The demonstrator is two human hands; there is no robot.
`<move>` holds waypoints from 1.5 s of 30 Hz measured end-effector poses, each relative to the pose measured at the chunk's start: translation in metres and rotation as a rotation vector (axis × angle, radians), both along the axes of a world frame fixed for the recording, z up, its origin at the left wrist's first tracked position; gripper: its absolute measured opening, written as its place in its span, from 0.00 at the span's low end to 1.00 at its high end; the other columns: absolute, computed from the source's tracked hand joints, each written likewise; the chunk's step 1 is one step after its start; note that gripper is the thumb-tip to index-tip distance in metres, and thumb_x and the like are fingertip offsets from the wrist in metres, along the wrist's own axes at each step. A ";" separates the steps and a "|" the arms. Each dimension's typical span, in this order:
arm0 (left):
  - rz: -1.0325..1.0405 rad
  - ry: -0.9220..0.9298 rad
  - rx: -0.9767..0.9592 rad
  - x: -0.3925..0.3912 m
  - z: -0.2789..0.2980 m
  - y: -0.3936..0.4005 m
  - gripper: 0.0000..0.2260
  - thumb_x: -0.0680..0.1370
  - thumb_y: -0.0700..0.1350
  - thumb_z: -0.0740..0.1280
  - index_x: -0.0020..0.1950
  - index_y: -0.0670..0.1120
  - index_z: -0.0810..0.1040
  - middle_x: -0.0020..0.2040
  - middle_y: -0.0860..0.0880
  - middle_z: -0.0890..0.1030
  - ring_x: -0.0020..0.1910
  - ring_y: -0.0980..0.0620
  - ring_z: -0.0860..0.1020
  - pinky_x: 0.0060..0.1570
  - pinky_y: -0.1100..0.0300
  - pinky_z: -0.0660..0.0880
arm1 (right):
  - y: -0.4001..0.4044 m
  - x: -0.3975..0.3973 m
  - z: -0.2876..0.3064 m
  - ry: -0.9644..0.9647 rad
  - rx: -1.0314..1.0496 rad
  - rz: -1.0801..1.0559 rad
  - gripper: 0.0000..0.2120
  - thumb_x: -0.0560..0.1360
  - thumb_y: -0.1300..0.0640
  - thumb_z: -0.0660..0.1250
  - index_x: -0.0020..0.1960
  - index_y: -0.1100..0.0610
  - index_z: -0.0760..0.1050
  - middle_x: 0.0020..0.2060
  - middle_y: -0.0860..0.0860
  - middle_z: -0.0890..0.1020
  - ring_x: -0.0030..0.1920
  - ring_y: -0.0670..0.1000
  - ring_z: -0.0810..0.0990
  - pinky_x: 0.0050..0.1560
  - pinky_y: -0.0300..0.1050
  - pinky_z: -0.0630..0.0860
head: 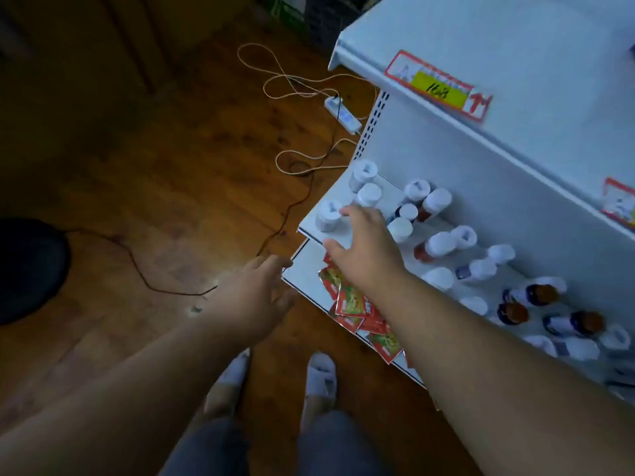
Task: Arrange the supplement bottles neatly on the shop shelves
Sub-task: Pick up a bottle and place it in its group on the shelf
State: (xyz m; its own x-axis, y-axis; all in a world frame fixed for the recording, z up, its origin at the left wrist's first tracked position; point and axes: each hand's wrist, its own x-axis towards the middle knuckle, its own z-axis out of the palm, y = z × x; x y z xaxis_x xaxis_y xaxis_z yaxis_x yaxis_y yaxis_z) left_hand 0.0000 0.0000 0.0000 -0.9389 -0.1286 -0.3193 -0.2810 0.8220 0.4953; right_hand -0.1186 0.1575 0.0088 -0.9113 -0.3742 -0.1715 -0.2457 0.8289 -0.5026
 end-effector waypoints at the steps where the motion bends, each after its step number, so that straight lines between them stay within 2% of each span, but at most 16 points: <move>1: 0.011 0.005 0.035 -0.008 -0.016 -0.008 0.22 0.78 0.56 0.65 0.71 0.56 0.67 0.64 0.53 0.75 0.58 0.53 0.75 0.53 0.55 0.75 | -0.010 -0.009 -0.018 -0.012 -0.012 -0.041 0.25 0.76 0.47 0.70 0.71 0.50 0.67 0.67 0.54 0.70 0.62 0.57 0.75 0.59 0.49 0.74; 6: 0.142 0.009 0.139 -0.064 -0.099 -0.038 0.21 0.78 0.54 0.66 0.70 0.56 0.68 0.63 0.55 0.75 0.55 0.57 0.75 0.45 0.62 0.71 | -0.056 -0.057 -0.128 -0.009 0.075 -0.233 0.32 0.77 0.47 0.69 0.75 0.49 0.58 0.67 0.57 0.68 0.62 0.59 0.75 0.54 0.50 0.77; 12: 0.286 -0.007 0.420 -0.116 -0.180 -0.034 0.18 0.79 0.54 0.65 0.69 0.58 0.68 0.60 0.59 0.75 0.57 0.58 0.74 0.51 0.59 0.76 | -0.073 -0.091 -0.226 0.064 0.201 -0.354 0.25 0.79 0.49 0.66 0.72 0.48 0.60 0.67 0.58 0.66 0.58 0.61 0.77 0.48 0.48 0.76; 15: 0.308 0.011 0.470 -0.136 -0.200 -0.040 0.17 0.80 0.54 0.64 0.68 0.58 0.69 0.59 0.60 0.74 0.56 0.59 0.74 0.48 0.62 0.73 | -0.077 -0.103 -0.244 0.058 0.047 -0.357 0.24 0.78 0.52 0.68 0.70 0.46 0.62 0.65 0.56 0.67 0.56 0.59 0.78 0.52 0.49 0.79; 18: 0.370 0.036 0.531 -0.137 -0.204 -0.047 0.16 0.81 0.52 0.63 0.68 0.57 0.70 0.58 0.59 0.75 0.54 0.61 0.75 0.42 0.67 0.70 | -0.073 -0.097 -0.239 -0.141 -0.269 -0.389 0.24 0.75 0.53 0.72 0.63 0.46 0.61 0.58 0.50 0.72 0.54 0.53 0.78 0.54 0.52 0.81; 20: 0.471 0.042 0.604 -0.124 -0.191 -0.050 0.14 0.81 0.52 0.62 0.67 0.56 0.71 0.55 0.61 0.76 0.50 0.64 0.74 0.39 0.68 0.68 | -0.072 -0.080 -0.223 -0.298 -0.414 -0.464 0.21 0.73 0.51 0.74 0.57 0.46 0.63 0.54 0.47 0.76 0.51 0.51 0.81 0.49 0.54 0.83; 22: 0.558 0.039 0.663 -0.108 -0.163 -0.054 0.12 0.82 0.53 0.60 0.65 0.57 0.72 0.52 0.62 0.77 0.48 0.64 0.75 0.39 0.65 0.70 | -0.073 -0.059 -0.194 -0.465 -0.619 -0.572 0.17 0.74 0.51 0.74 0.55 0.45 0.68 0.53 0.52 0.79 0.50 0.53 0.83 0.47 0.54 0.84; 24: 0.602 0.046 0.709 -0.096 -0.132 -0.057 0.11 0.82 0.57 0.58 0.62 0.59 0.73 0.51 0.60 0.79 0.51 0.60 0.78 0.46 0.58 0.74 | -0.076 -0.041 -0.158 -0.631 -0.883 -0.654 0.11 0.77 0.55 0.71 0.56 0.49 0.72 0.55 0.58 0.81 0.53 0.58 0.83 0.50 0.59 0.82; 27: 0.537 -0.015 0.728 -0.070 -0.058 -0.057 0.14 0.81 0.62 0.54 0.59 0.60 0.74 0.50 0.59 0.80 0.53 0.55 0.78 0.55 0.50 0.76 | -0.070 -0.001 -0.079 -0.827 -1.161 -0.727 0.09 0.79 0.59 0.65 0.59 0.52 0.76 0.53 0.56 0.82 0.54 0.56 0.82 0.53 0.59 0.79; 29: 0.430 -0.077 0.716 -0.043 -0.004 -0.055 0.16 0.81 0.64 0.51 0.60 0.61 0.73 0.52 0.58 0.79 0.54 0.56 0.77 0.52 0.52 0.75 | -0.066 0.039 -0.026 -0.936 -1.324 -0.810 0.14 0.78 0.60 0.61 0.62 0.54 0.75 0.54 0.57 0.80 0.52 0.54 0.80 0.48 0.51 0.81; 32: 0.243 -0.119 0.697 0.000 0.070 -0.055 0.23 0.75 0.69 0.46 0.61 0.62 0.71 0.55 0.62 0.77 0.55 0.61 0.76 0.54 0.54 0.74 | -0.062 0.095 0.047 -1.049 -1.488 -0.842 0.31 0.69 0.53 0.64 0.71 0.60 0.70 0.56 0.62 0.75 0.47 0.56 0.79 0.42 0.47 0.79; 34: 0.154 -0.057 0.705 0.015 0.109 -0.053 0.29 0.71 0.73 0.45 0.63 0.61 0.70 0.57 0.62 0.77 0.57 0.61 0.76 0.60 0.51 0.74 | -0.060 0.115 0.088 -0.998 -1.543 -0.813 0.35 0.68 0.51 0.67 0.72 0.63 0.68 0.54 0.63 0.75 0.44 0.56 0.78 0.40 0.46 0.78; 36: 0.101 0.008 0.747 0.022 0.139 -0.048 0.32 0.70 0.77 0.45 0.63 0.63 0.70 0.58 0.61 0.78 0.58 0.58 0.77 0.62 0.48 0.74 | -0.056 0.125 0.122 -0.905 -1.576 -0.802 0.34 0.68 0.52 0.68 0.71 0.64 0.69 0.52 0.63 0.76 0.46 0.60 0.78 0.41 0.48 0.79; 40: -0.058 0.062 0.800 0.038 0.189 -0.014 0.26 0.72 0.76 0.46 0.59 0.66 0.72 0.55 0.63 0.78 0.58 0.60 0.77 0.59 0.56 0.74 | -0.021 0.151 0.182 -0.689 -1.566 -0.766 0.28 0.66 0.54 0.72 0.64 0.62 0.73 0.50 0.62 0.80 0.48 0.61 0.82 0.49 0.59 0.80; 43: -0.206 0.123 0.765 0.055 0.221 0.030 0.25 0.73 0.74 0.43 0.60 0.68 0.70 0.57 0.64 0.77 0.59 0.63 0.76 0.63 0.51 0.72 | 0.028 0.181 0.229 -0.474 -1.633 -0.753 0.26 0.60 0.54 0.79 0.54 0.59 0.76 0.40 0.56 0.83 0.39 0.53 0.84 0.38 0.50 0.81; 45: -0.265 0.170 0.757 0.071 0.236 0.062 0.29 0.71 0.76 0.42 0.62 0.67 0.69 0.59 0.64 0.76 0.61 0.61 0.75 0.65 0.48 0.71 | 0.060 0.208 0.252 -0.360 -1.661 -0.763 0.26 0.57 0.56 0.83 0.51 0.58 0.76 0.37 0.54 0.82 0.37 0.53 0.83 0.36 0.49 0.81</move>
